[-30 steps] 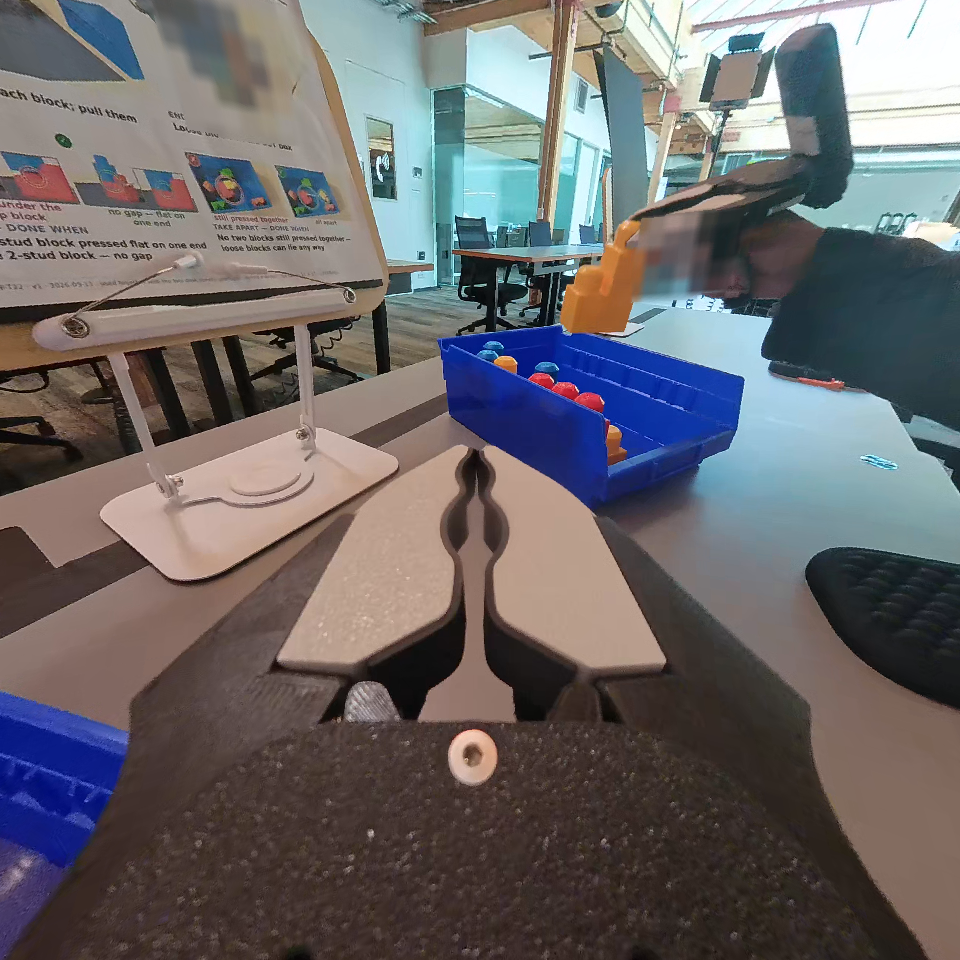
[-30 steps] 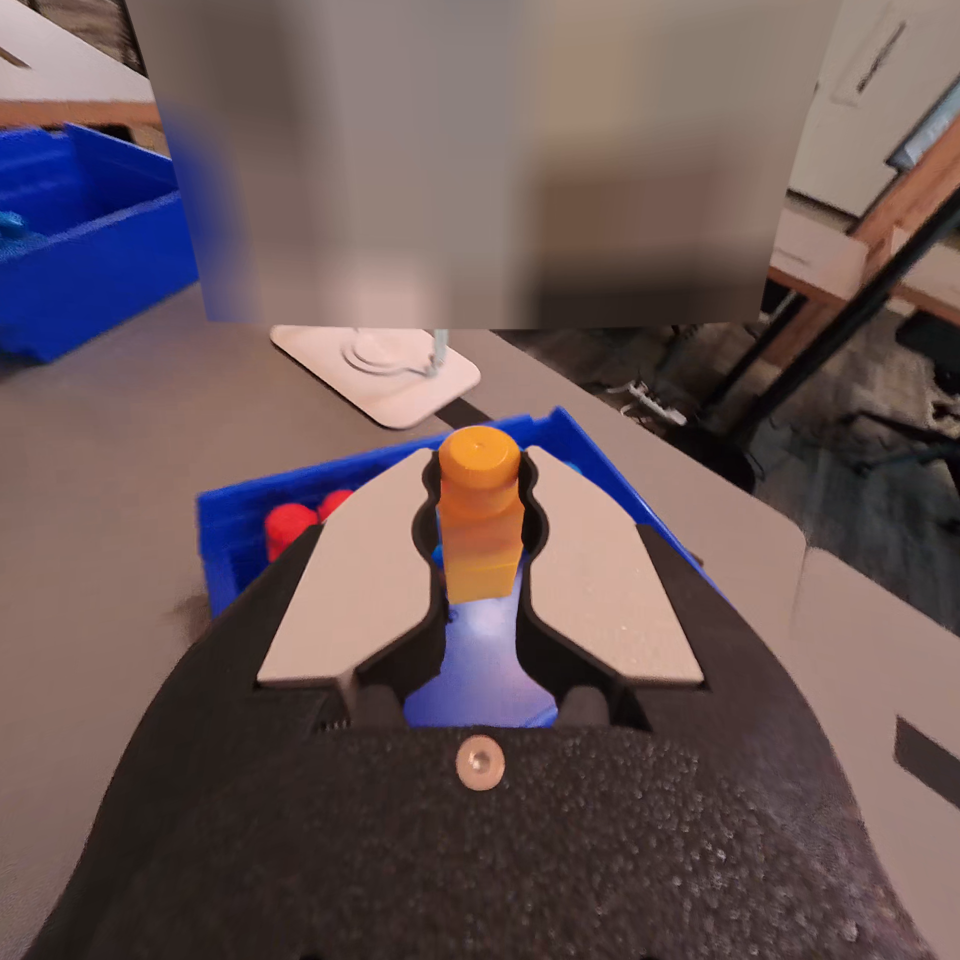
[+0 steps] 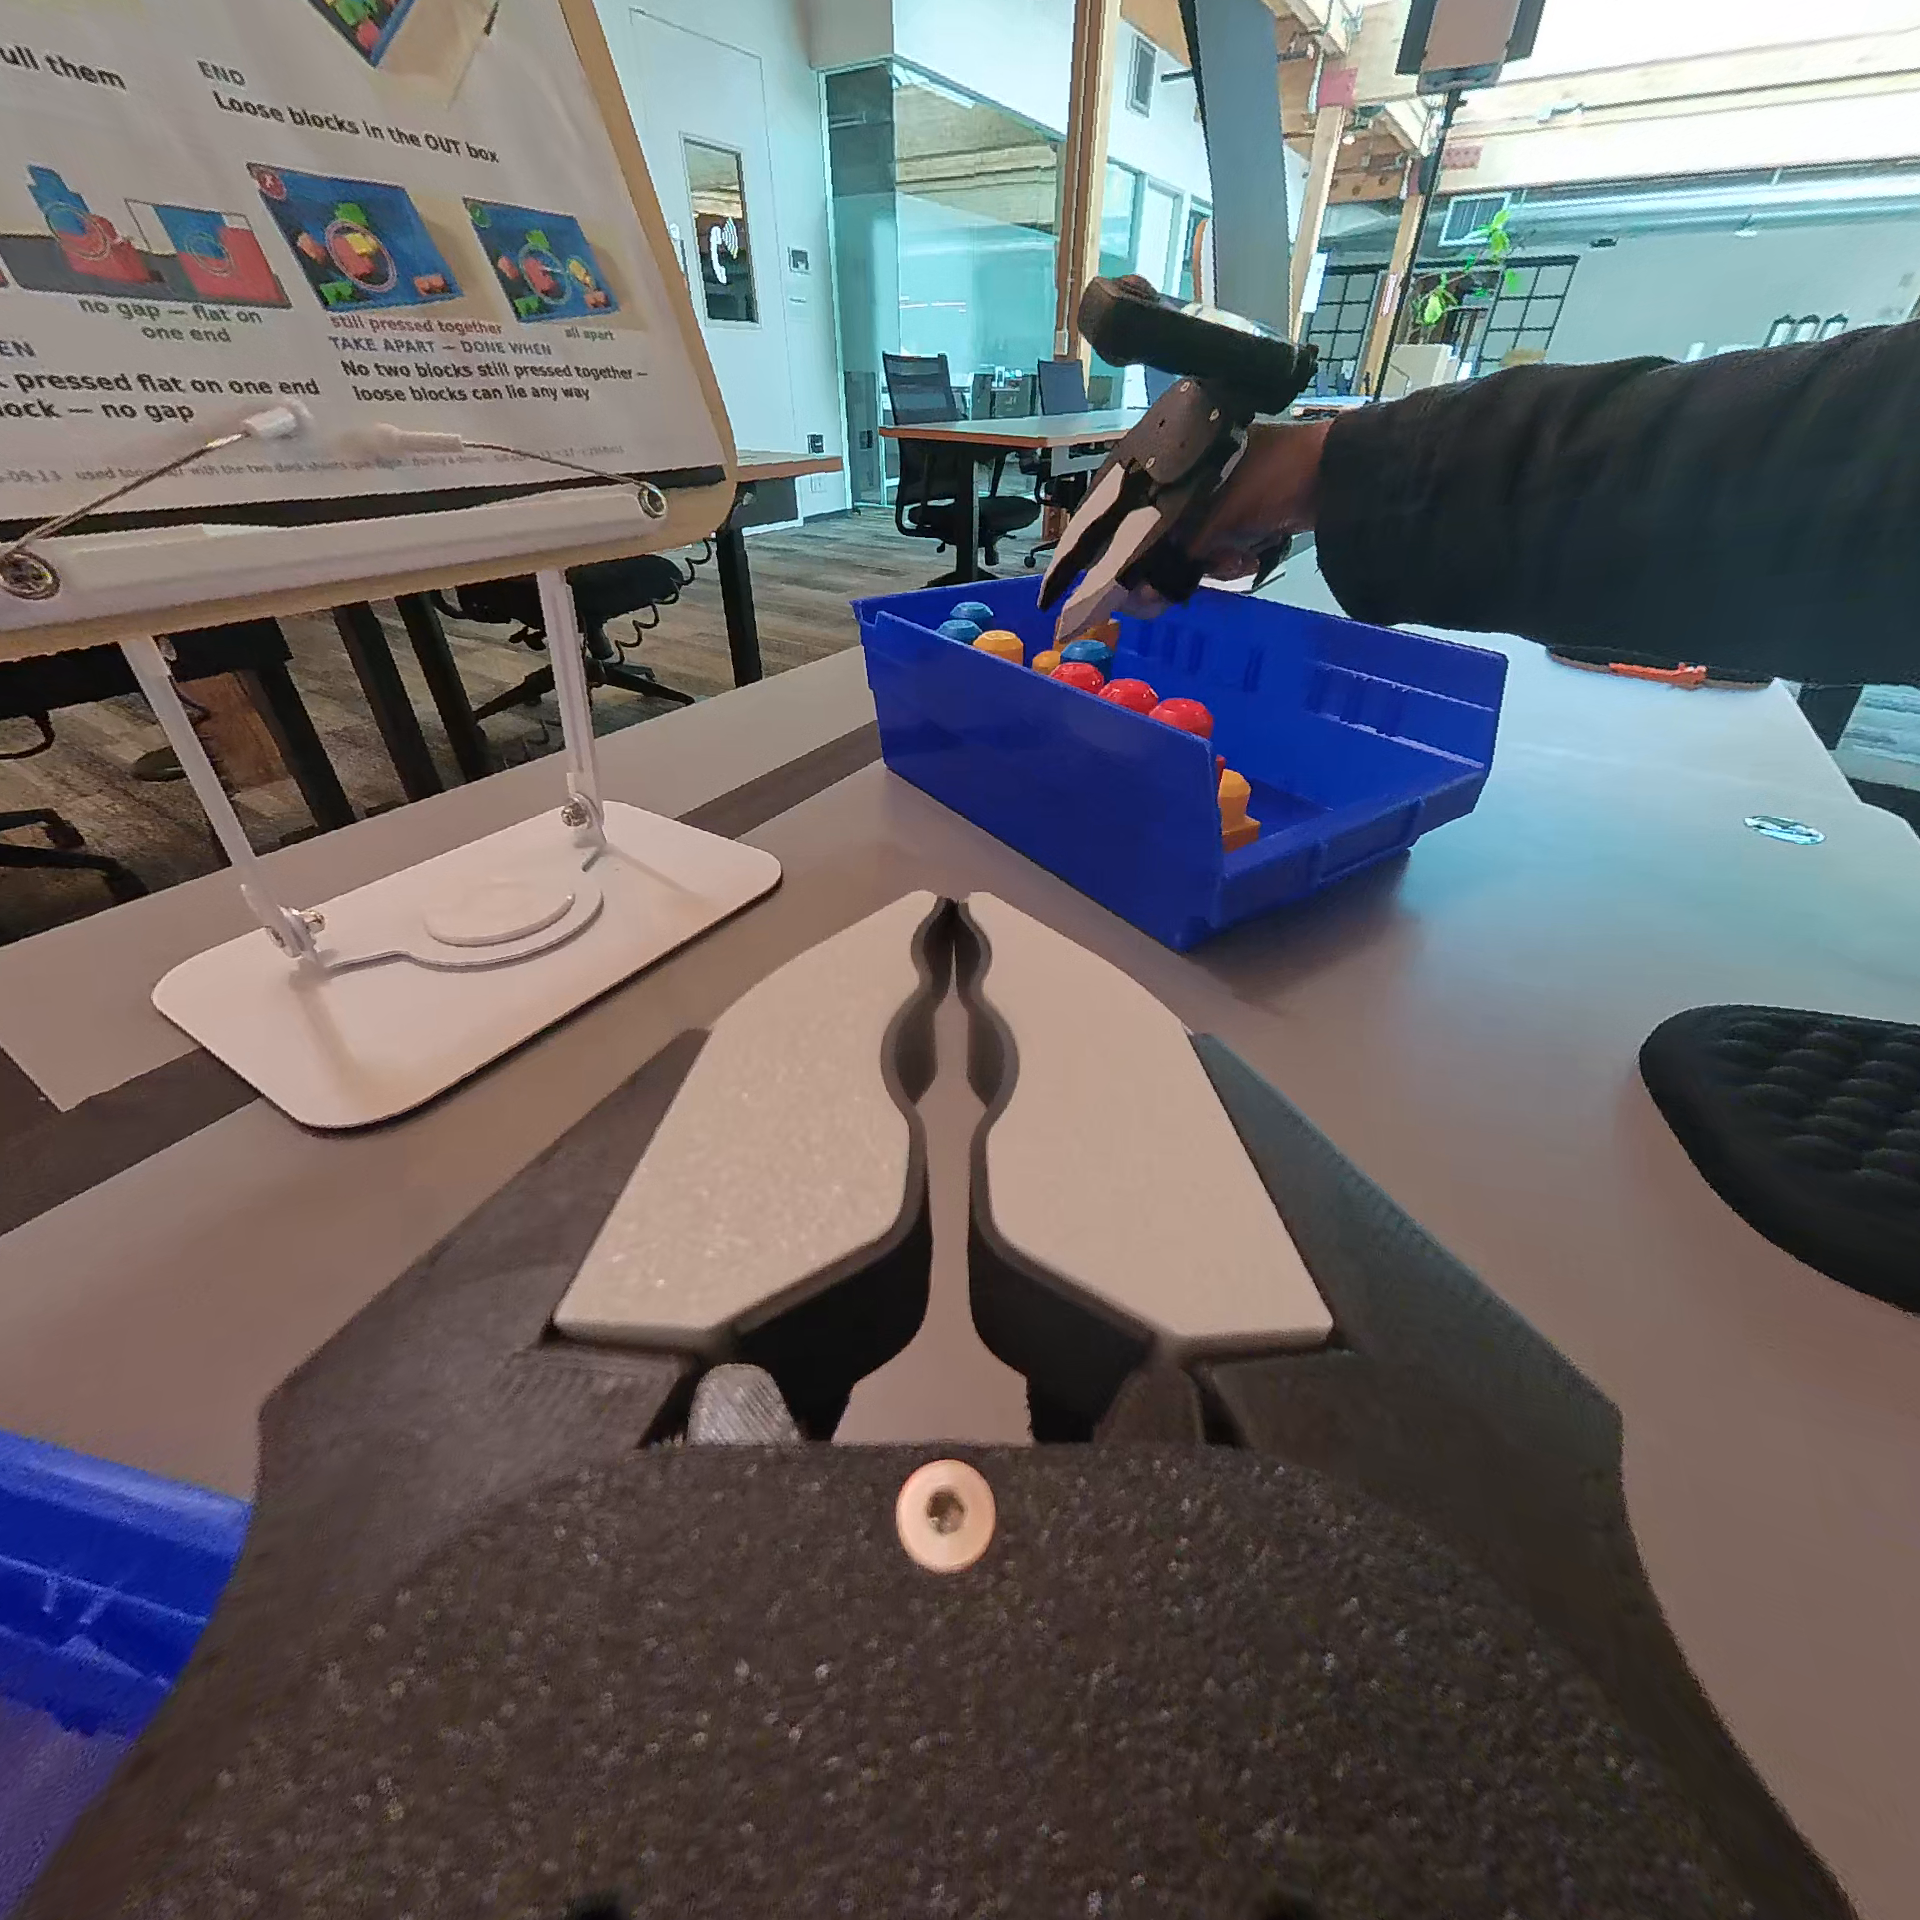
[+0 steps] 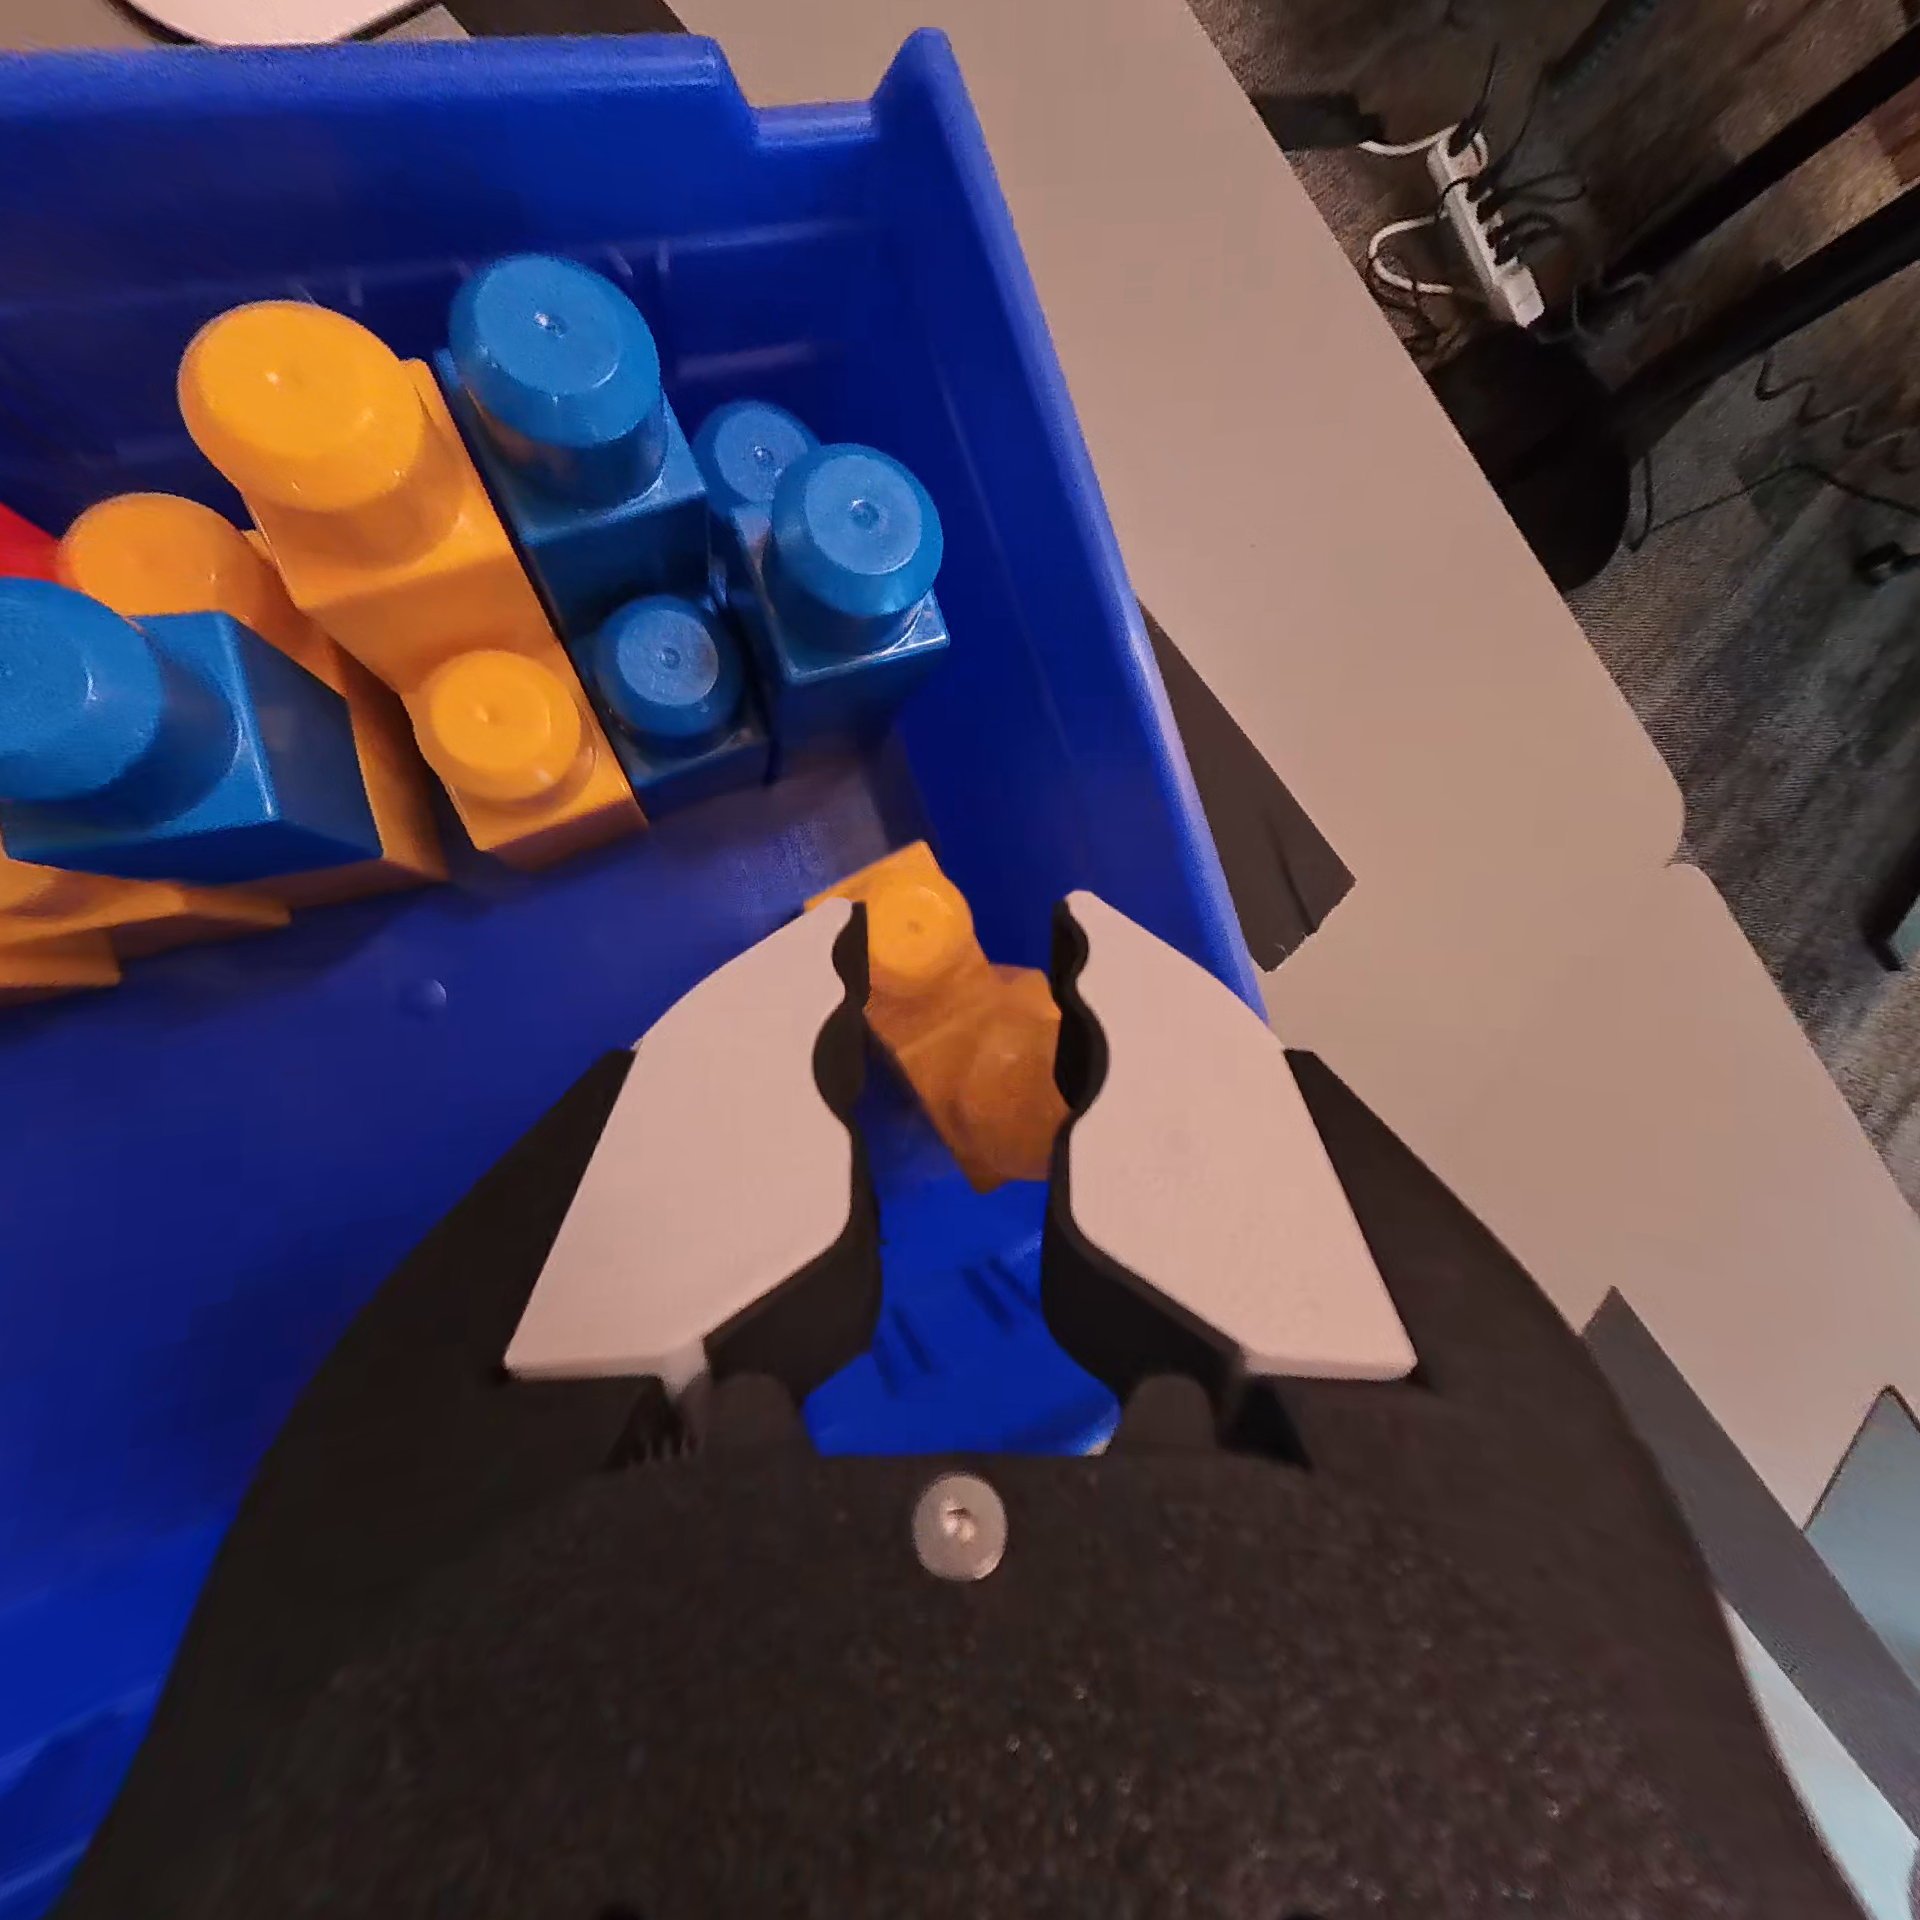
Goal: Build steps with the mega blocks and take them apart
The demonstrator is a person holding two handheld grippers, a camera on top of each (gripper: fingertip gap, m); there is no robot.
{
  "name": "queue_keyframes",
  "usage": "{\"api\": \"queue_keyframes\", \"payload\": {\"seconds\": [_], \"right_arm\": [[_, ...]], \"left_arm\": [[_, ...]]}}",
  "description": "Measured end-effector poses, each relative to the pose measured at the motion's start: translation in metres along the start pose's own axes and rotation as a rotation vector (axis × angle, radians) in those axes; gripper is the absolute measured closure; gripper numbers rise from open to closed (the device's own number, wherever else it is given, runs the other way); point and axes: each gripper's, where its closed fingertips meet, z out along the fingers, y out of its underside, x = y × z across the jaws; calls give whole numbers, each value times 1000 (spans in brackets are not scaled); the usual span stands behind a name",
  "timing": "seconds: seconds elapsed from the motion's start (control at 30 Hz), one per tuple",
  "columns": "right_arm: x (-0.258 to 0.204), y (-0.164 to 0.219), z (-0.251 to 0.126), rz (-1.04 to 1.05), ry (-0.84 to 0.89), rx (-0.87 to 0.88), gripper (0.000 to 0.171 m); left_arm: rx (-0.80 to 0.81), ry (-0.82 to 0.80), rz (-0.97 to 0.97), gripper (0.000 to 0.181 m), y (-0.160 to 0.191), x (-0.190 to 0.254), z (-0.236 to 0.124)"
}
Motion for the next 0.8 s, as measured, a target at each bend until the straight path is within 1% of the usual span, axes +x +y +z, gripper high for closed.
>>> {"api": "queue_keyframes", "payload": {"seconds": [0.13, 0.23, 0.33, 0.4, 0.53, 0.63, 0.7, 0.8], "right_arm": [[4, -1, -2, -8, 52, -11, 136], [12, -14, -18, 5, 99, 40, 135], [14, -48, -50, 44, 133, 184, 136], [7, -81, -79, 74, 136, 331, 137], [-33, -151, -139, 122, 107, 640, 139], [-83, -190, -174, 158, 33, 839, 140], [-115, -207, -189, 193, -13, 957, 143], [-161, -219, -185, 264, -84, 1038, 150]], "left_arm": [[4, 0, 1, 181, -2, 1, -1], [7, -1, 4, 181, -3, 1, -2], [16, -4, 7, 181, -6, 1, -3], [24, -5, 3, 181, -8, 1, -4], [37, -16, 4, 181, -12, -1, -6], [42, -28, 8, 181, -14, -2, -8], [48, -31, 4, 181, -15, -3, -9], [56, -38, 2, 181, -17, -5, -11]]}}
